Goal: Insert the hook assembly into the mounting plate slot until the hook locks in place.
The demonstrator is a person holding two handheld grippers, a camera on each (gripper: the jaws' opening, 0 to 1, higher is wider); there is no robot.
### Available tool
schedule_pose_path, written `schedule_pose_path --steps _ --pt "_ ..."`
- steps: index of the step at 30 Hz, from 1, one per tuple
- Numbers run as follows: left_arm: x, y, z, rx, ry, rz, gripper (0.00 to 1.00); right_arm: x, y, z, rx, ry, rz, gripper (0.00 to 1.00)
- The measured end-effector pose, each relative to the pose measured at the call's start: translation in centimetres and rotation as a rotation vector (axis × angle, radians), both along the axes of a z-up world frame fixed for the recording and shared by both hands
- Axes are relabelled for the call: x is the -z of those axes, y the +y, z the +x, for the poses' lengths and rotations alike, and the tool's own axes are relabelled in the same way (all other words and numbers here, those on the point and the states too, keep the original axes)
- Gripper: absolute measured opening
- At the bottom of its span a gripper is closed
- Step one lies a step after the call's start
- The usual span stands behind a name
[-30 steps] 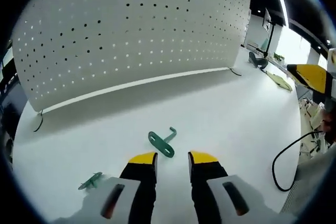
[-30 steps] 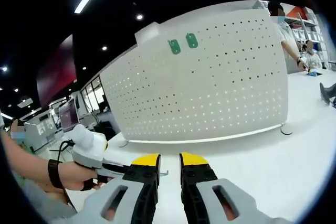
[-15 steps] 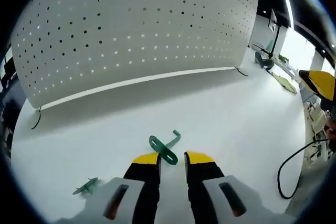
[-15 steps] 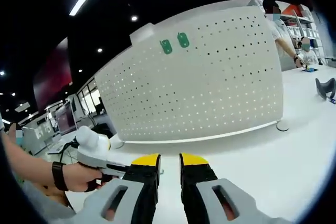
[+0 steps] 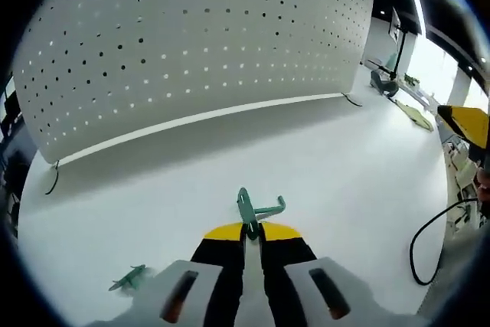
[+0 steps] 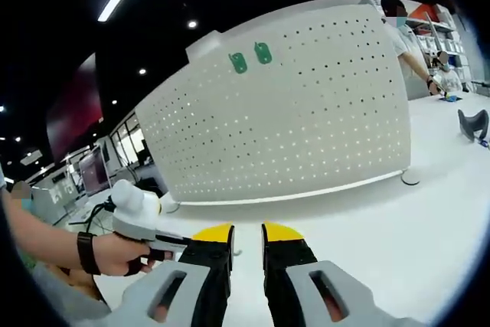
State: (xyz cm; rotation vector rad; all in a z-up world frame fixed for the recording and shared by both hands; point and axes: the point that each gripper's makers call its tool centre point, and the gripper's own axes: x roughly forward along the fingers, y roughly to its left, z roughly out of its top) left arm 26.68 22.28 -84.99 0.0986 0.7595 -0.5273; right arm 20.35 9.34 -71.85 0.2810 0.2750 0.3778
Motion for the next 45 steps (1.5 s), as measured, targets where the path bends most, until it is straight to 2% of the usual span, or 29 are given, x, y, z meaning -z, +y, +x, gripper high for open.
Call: schedule_pose_path --steps 14,21,45 --pt "-0.5 -0.2 -0.9 0.038 0.008 -0.02 0.04 -0.1 0.3 -0.3 -0.004 0.003 0.0 0.13" --pt "-2.0 -0.2 -1.4 0.048 -0.015 -0.053 0.04 -0.5 1.1 -0.4 -0.022 -0.002 0.004 0.14" --pt "-8.6 -1.2 -4.4 0.074 -0.143 -0.241 0.04 -1.8 4.1 -1.5 -0.091 -0.008 0.054 0.2"
